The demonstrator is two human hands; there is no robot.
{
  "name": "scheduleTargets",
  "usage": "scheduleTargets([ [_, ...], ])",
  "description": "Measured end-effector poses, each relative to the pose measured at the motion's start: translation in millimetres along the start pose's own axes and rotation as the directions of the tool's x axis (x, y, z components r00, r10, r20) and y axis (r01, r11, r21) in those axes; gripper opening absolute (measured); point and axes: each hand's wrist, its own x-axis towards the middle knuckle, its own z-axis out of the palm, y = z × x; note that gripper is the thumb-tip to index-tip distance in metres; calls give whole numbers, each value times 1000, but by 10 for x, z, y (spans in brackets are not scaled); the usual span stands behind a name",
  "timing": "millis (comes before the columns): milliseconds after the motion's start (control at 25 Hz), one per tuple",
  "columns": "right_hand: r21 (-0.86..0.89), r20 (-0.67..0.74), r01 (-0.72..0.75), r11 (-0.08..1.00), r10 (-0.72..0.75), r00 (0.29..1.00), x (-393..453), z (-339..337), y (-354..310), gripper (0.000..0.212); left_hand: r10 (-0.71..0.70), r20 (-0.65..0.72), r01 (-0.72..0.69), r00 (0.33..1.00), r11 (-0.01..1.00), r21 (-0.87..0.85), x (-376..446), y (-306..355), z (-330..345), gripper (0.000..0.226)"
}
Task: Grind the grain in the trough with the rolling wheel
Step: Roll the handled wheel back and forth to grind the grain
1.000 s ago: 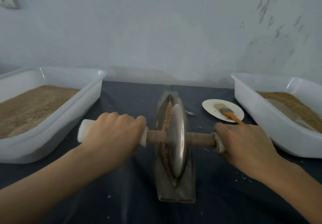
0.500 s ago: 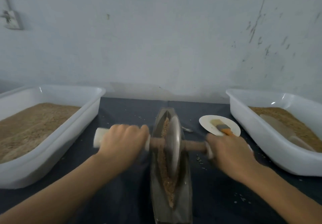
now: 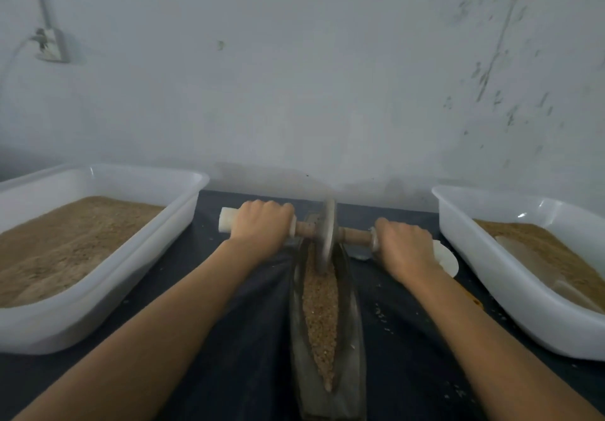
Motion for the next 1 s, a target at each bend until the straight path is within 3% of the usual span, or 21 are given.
scheduleTargets([
  [80, 17, 41, 21, 1000, -22, 999, -231, 10, 74, 13, 36, -6, -37, 999, 999, -36, -223, 19, -24, 18],
  [240, 63, 14, 207, 976, -209, 978, -952, -198, 196, 36, 225, -143, -228, 964, 974, -6, -1056, -24, -118, 70],
  [280, 66, 2, 248, 966, -249, 969, -1009, -274, 232, 40, 242, -124, -245, 962, 970, -6, -1107, -77, -141, 73],
  [400, 36, 105, 178, 983, -181, 978, -822, -231, 189, 31, 168, 52, -165, 984, 984, -72, -870, -72, -94, 38],
  [520, -27, -1, 73, 997, -73, 997, -252, -180, 6, 15, 52, 8, -52, 999, 999, -5, -297, 0, -17, 17],
  [640, -4, -20, 41, 999, -41, 999, 42, -141, -21, 12, -16, 31, 18, 999, 998, -68, -41, 2, 1, 18],
  [880, 153, 213, 243, 958, -272, 938, -852, -321, 169, 25, 165, 184, -144, 969, 982, -118, -973, -68, -145, 42],
  [1000, 181, 341, 218, 959, -269, 901, -939, -372, 193, 33, 189, 210, -184, 959, 982, -43, -979, -66, -217, 43],
])
